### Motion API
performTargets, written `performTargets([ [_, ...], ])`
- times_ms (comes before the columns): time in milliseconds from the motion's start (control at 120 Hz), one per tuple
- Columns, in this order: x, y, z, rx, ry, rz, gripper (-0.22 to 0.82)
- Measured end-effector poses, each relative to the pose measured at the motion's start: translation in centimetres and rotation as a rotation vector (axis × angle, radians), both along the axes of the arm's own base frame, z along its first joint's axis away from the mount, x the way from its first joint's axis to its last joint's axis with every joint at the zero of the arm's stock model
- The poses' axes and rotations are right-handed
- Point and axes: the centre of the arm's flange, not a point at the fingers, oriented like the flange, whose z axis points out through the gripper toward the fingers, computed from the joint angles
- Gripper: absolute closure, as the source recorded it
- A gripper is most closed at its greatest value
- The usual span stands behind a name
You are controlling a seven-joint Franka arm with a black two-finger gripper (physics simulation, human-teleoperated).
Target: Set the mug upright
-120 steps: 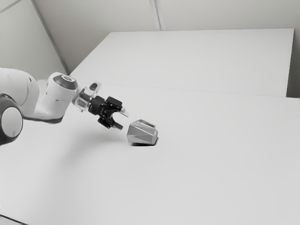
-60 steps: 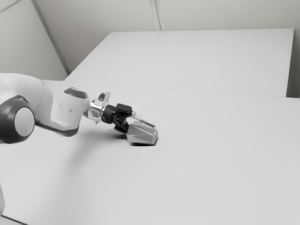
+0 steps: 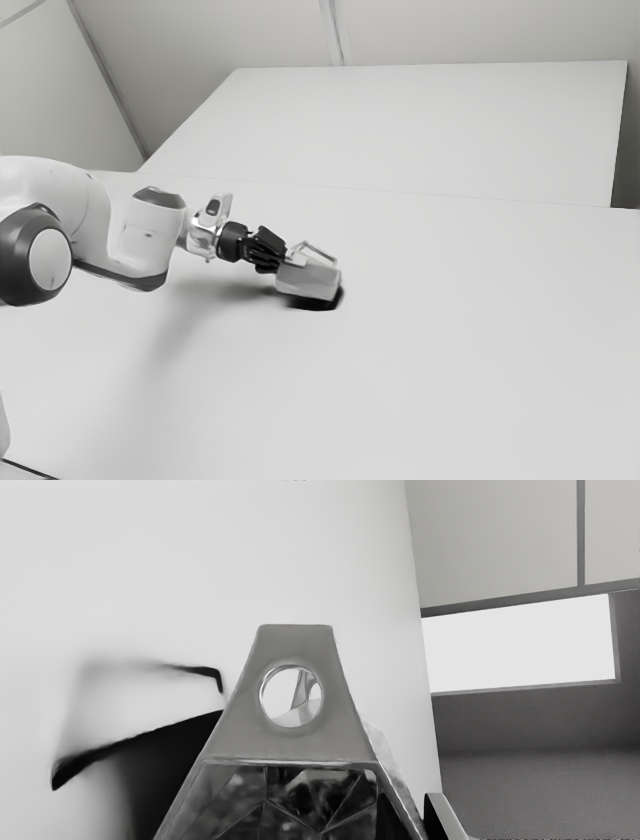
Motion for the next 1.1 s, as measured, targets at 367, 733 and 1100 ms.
performTargets([
  [367, -0.9, 1.1, 11.2, 0.314, -0.141, -0.155, 0.77],
  [733, -1.9, 3.4, 13.8, 0.956, -0.037, -0.294, 0.78],
  [1100, -3.8, 4.0, 9.7, 1.194, 0.013, -0.137, 0.78],
])
